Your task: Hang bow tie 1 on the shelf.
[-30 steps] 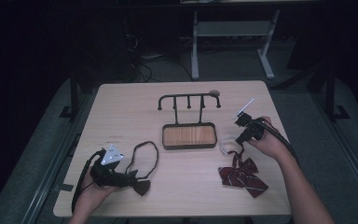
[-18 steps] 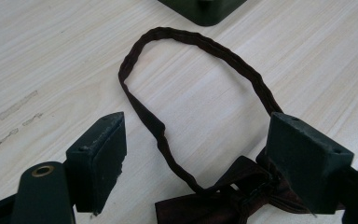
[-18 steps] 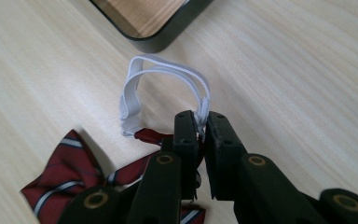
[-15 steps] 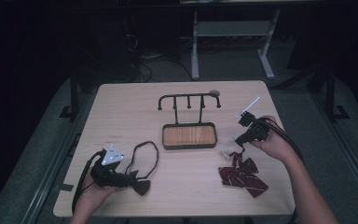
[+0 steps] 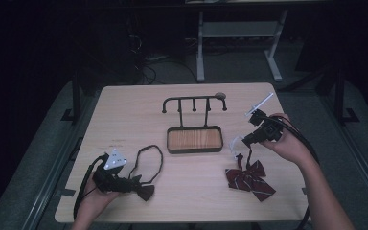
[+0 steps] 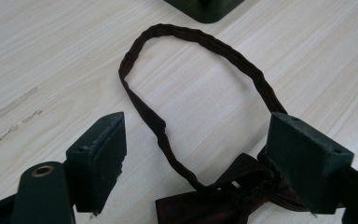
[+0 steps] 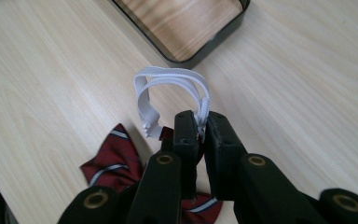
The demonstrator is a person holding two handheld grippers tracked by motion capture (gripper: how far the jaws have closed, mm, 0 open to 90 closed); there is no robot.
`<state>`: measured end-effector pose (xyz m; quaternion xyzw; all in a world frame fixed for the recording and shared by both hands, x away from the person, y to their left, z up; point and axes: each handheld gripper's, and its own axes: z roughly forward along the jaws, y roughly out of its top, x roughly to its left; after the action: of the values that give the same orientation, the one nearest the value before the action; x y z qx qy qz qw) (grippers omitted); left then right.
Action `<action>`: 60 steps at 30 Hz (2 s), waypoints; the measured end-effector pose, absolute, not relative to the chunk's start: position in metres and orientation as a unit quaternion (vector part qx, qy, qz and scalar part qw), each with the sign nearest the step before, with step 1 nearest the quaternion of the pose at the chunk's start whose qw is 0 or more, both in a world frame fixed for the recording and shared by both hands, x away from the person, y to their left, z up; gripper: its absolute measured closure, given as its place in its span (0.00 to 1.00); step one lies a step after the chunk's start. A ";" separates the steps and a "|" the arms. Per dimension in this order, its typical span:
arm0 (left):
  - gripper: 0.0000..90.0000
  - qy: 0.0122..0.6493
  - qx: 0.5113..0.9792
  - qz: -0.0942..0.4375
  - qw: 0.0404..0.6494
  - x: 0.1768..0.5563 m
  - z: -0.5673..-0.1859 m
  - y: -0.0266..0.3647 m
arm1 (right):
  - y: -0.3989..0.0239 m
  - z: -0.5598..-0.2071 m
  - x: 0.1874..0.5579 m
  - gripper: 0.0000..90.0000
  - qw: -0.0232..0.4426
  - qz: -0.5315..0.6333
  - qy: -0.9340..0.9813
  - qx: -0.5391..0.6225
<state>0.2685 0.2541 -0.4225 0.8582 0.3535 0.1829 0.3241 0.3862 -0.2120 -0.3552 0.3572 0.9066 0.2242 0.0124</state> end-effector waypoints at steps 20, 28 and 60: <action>0.23 0.351 0.861 0.182 0.321 0.269 -0.423 0.254 | -0.206 -0.314 0.382 0.93 0.022 0.238 0.910 0.338; 0.23 0.352 0.859 0.182 0.323 0.269 -0.423 0.255 | -0.202 -0.297 0.382 0.93 0.036 0.240 0.911 0.333; 0.23 0.352 0.857 0.183 0.328 0.269 -0.421 0.257 | -0.174 -0.255 0.394 0.93 0.062 0.230 0.920 0.312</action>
<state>0.2693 0.2572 -0.4214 0.8574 0.3520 0.1834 0.3276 0.3938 -0.1741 -0.2553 0.3117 0.9199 0.2297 0.0621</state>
